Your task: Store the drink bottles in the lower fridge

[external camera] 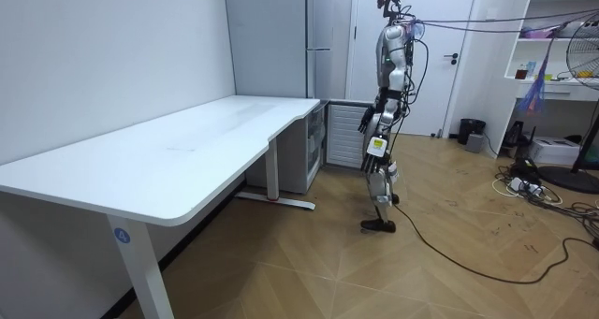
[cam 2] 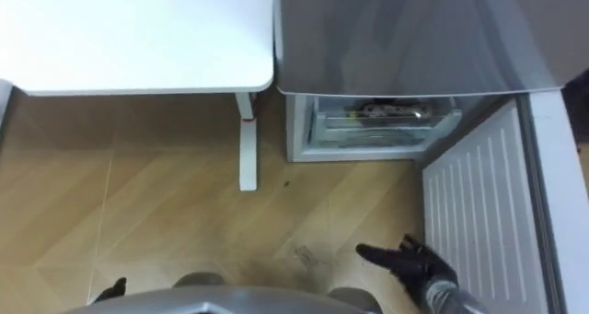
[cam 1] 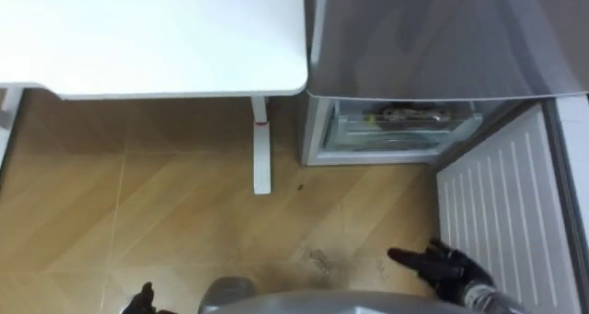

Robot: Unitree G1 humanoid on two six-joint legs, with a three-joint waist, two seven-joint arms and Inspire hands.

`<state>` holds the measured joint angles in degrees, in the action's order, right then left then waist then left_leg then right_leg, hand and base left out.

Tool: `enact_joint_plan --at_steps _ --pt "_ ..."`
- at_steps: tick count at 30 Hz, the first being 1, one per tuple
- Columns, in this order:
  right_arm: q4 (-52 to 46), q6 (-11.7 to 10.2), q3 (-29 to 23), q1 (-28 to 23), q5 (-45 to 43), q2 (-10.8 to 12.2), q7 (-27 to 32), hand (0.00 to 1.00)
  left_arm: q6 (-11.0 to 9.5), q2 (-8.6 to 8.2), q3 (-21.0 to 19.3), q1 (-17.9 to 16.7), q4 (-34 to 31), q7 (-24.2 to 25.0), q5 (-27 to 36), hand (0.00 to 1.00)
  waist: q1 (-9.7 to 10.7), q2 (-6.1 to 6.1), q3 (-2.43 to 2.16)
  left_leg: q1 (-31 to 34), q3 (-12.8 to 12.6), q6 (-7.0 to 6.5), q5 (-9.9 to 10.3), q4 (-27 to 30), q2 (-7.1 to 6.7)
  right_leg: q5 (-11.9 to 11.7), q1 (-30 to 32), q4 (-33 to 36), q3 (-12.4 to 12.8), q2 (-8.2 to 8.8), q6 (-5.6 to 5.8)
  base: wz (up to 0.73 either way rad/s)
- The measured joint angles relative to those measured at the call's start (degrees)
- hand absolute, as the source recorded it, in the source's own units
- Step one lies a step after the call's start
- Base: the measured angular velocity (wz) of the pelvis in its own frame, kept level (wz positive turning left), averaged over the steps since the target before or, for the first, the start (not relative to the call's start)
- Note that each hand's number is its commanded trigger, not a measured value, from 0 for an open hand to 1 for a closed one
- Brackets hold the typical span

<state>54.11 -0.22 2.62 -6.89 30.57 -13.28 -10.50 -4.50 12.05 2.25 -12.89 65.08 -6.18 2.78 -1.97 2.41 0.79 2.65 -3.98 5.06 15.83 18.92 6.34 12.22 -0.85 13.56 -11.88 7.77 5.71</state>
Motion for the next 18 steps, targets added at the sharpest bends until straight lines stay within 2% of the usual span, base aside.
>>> enact_joint_plan --at_steps 3,4,5,8,11,12,18 --pt "-11.3 -1.2 -1.8 0.1 -8.1 -0.1 3.1 0.00 -1.1 0.19 -0.5 -0.1 -0.6 -1.1 -1.2 0.00 1.3 0.71 0.05 -1.0 -0.7 -0.03 0.0 -0.5 -0.03 -0.2 -0.1 0.1 0.8 0.05 0.05 -0.20" --pt "-13.5 -1.5 -2.2 0.3 -9.3 -0.1 3.8 0.00 -1.3 0.26 -0.8 -0.1 -0.7 -1.1 -1.3 0.00 1.6 0.59 -0.08 -1.0 -0.7 -0.06 0.0 -0.5 -0.04 -0.3 -0.1 0.0 0.8 0.05 0.06 -0.07" --pt "-16.5 -2.4 -2.6 1.0 -11.4 -0.2 5.0 0.00 -1.8 0.33 -1.9 0.1 -0.7 -1.1 -1.3 0.00 1.8 0.96 -0.18 -1.0 -0.9 -0.08 0.0 -0.5 -0.04 -0.3 -0.1 -0.1 1.0 0.01 0.10 -0.10" --pt "-23.8 -2.8 -5.6 1.2 -16.9 -0.6 9.5 0.00 -1.7 0.29 -4.1 0.1 -0.9 -1.0 -2.0 0.00 1.8 1.89 -0.67 -1.7 -1.8 -0.18 -0.1 -1.1 -0.04 -0.8 -0.2 -0.6 2.0 -0.06 0.20 -0.17" --pt "-30.0 -3.5 -9.0 1.0 -19.6 -0.6 13.9 0.00 -1.2 0.22 -6.5 -0.5 -0.9 -1.0 -4.0 0.00 1.7 2.15 -0.84 -2.4 -2.8 -0.28 -0.2 -1.5 -0.03 -1.3 -0.2 -0.8 2.5 -0.10 0.13 -0.21" --pt "-32.5 -3.5 -10.0 1.0 -19.6 -1.0 15.6 0.00 -0.6 0.19 -6.9 -0.7 -0.8 -1.0 -5.4 0.00 1.7 2.21 -0.84 -2.7 -3.7 -0.28 -0.2 -1.7 0.02 -1.5 -0.2 -0.9 2.5 -0.06 0.16 -0.26" --pt "-39.6 -3.6 -13.3 1.3 -21.7 -5.0 22.3 0.00 1.0 0.33 -8.9 -1.2 -1.1 -1.1 -8.1 0.00 2.2 2.80 -0.69 -4.2 -3.9 -0.54 -0.3 -3.9 -0.13 -1.8 -0.3 -0.9 2.7 -0.15 0.21 -0.13"
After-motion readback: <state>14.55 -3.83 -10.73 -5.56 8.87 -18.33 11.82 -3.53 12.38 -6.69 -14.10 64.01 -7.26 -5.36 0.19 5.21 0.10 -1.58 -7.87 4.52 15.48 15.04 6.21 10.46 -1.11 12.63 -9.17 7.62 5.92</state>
